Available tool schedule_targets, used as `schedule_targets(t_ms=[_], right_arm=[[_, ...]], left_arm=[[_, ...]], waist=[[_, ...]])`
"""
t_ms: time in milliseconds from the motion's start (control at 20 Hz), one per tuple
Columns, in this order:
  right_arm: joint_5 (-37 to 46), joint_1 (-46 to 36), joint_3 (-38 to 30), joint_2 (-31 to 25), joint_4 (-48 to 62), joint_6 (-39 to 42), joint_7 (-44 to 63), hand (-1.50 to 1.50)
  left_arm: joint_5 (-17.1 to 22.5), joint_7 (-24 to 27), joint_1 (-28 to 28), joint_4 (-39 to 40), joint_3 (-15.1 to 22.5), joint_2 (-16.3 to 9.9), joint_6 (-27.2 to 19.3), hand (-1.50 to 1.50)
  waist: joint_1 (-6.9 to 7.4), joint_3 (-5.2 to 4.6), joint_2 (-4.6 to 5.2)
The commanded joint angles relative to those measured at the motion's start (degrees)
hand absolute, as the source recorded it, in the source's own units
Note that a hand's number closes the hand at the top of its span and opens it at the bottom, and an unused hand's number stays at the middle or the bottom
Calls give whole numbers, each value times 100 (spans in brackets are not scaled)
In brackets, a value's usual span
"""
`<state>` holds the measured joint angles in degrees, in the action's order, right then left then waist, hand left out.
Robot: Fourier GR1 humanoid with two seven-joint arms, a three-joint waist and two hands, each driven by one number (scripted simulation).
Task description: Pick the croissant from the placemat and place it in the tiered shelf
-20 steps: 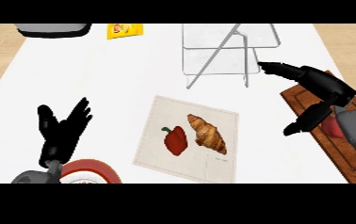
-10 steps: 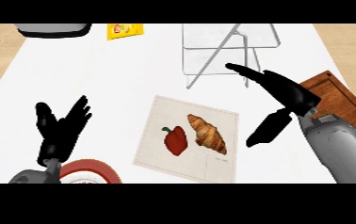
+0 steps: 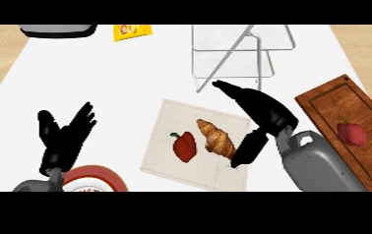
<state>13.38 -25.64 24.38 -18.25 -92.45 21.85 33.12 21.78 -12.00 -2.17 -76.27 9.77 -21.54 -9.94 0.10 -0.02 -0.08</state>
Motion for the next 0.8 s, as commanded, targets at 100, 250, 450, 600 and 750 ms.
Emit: schedule_targets(t_ms=[100, 250, 450, 600, 750], right_arm=[[585, -14, 150, 363, 60, 357, 381, -150], [833, 294, 224, 403, -200, 446, 606, -150], [1515, 480, 371, 656, -62, 127, 591, -150], [1911, 538, 389, 773, 359, 7, 93, -150], [2128, 1021, 388, 786, 6, 10, 54, -150]], left_arm=[[-199, -112, -287, 272, -231, 164, 128, 0], [-308, 30, 17, 161, -273, 216, 174, 0], [-474, 118, -317, 534, -346, 479, 183, 0], [-351, -443, -325, 106, -555, 226, 425, 0], [-500, -371, -372, 247, -667, 428, 380, 0]], waist=[[-5, 1, 7], [-12, 1, 2], [-22, 1, 7], [1, 3, 8], [-16, 3, 7]])
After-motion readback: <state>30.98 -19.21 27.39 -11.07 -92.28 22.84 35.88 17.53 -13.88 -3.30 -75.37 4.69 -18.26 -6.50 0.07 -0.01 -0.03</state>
